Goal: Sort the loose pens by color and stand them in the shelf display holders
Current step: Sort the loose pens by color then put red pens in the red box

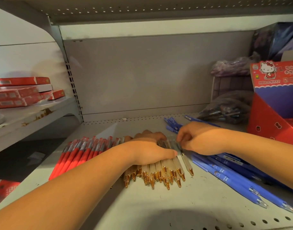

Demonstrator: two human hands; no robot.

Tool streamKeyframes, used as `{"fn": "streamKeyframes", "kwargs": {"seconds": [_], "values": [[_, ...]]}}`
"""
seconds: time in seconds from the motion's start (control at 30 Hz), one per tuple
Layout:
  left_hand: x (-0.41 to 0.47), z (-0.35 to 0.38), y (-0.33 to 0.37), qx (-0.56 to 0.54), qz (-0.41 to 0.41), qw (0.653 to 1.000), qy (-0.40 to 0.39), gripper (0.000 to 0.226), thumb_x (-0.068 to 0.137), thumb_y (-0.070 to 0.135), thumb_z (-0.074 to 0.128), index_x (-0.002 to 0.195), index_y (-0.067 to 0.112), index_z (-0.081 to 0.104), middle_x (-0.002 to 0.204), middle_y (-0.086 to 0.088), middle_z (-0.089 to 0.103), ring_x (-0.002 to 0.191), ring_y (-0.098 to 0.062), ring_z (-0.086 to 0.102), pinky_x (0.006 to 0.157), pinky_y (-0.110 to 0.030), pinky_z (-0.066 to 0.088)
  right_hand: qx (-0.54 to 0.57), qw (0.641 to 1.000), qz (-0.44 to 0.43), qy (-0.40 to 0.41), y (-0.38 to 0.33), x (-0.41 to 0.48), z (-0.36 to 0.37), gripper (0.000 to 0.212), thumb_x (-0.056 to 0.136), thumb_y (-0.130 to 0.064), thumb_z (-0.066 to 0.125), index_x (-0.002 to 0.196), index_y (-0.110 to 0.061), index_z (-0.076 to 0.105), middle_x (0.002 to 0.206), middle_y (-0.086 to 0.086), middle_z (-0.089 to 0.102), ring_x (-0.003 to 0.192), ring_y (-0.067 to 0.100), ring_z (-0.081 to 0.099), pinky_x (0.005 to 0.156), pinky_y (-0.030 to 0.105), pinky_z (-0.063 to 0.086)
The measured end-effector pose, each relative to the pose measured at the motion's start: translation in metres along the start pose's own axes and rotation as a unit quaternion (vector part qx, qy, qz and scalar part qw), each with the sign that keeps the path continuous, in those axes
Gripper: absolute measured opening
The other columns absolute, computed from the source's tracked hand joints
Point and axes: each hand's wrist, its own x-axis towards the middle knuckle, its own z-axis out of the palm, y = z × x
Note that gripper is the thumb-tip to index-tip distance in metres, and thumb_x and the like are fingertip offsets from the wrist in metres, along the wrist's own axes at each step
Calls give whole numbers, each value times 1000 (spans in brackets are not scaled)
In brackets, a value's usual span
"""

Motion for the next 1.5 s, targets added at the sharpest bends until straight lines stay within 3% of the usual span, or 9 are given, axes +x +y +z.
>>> {"fn": "streamKeyframes", "kwargs": {"seconds": [0.23, 0.43, 0.53, 0.77, 0.97, 1.07, 1.27, 1.4, 1.5], "values": [[3, 1, -1, 11, -3, 1000, -17, 72, 85, 78, 40, 145, 40, 31, 139, -1, 49, 100, -17, 45, 74, -30, 36, -15, 1000, -5, -22, -8, -1, 1, 20, 90, -20, 68, 110, -22, 67, 103, -4, 70, 95, 13, 65, 88, 27, 54], [2, 0, 0, 14, 3, 1000, -9, 75, 87, 76, 39, 149, 34, 29, 147, -2, 46, 123, -23, 50, 85, -30, 37, 0, 999, -24, -34, -16, 3, -2, 15, 90, -26, 67, 103, -26, 75, 99, -11, 71, 91, 8, 65, 87, 27, 55], [-1, -3, 4, 28, 17, 999, 11, 68, 89, 74, 37, 142, 30, 40, 138, -3, 53, 105, -18, 52, 78, -29, 38, 11, 999, -31, -11, -12, -4, -11, 14, 89, -27, 67, 102, -28, 72, 97, -13, 70, 91, 7, 65, 86, 27, 55], [-13, -14, 22, 35, 140, 987, 74, 35, 99, 46, 42, 130, 35, 54, 138, 5, 52, 120, -16, 48, 99, -34, 40, -83, 995, -21, -51, 3, -50, -28, 32, 73, -57, 75, 87, -30, 67, 76, -12, 68, 67, 3, 63, 62, 23, 49], [-18, -7, 35, 67, 199, 977, -24, 30, 101, 33, 41, 119, 29, 64, 99, 14, 63, 93, -6, 56, 83, -26, 43, -141, 986, 20, -92, 6, -68, -11, 18, 78, -39, 75, 82, -27, 63, 80, -1, 71, 70, 17, 70, 66, 34, 58], [-18, -6, 32, 67, 183, 981, -7, 28, 100, 34, 43, 112, 27, 67, 101, 3, 67, 92, -14, 59, 80, -29, 44, -149, 985, 31, -81, 4, -65, -10, 17, 81, -34, 73, 75, -19, 69, 69, 0, 72, 59, 14, 68, 54, 25, 51], [-18, -5, 31, 55, 181, 982, -11, 24, 99, 36, 43, 110, 29, 64, 104, 2, 66, 94, -15, 60, 85, -32, 46, -159, 986, 40, 5, -2, -40, 5, 26, 82, -37, 70, 77, -12, 65, 87, 7, 70, 78, 22, 66, 67, 34, 53], [-18, -9, 35, 38, 167, 985, -14, 21, 97, 34, 49, 115, 26, 57, 104, -3, 66, 90, -15, 61, 81, -32, 49, -100, 994, 38, 27, -14, -19, 4, 27, 90, -33, 64, 69, -17, 59, 60, 1, 61, 56, 15, 57, 59, 27, 49], [-17, -12, 38, 41, 154, 987, -16, 17, 95, 35, 51, 110, 27, 51, 104, 0, 65, 91, -14, 61, 81, -33, 51, 4, 998, 57, -1, -11, -18, -3, 21, 92, -20, 59, 83, -5, 72, 74, 7, 75, 67, 18, 72, 72, 28, 59]]}}
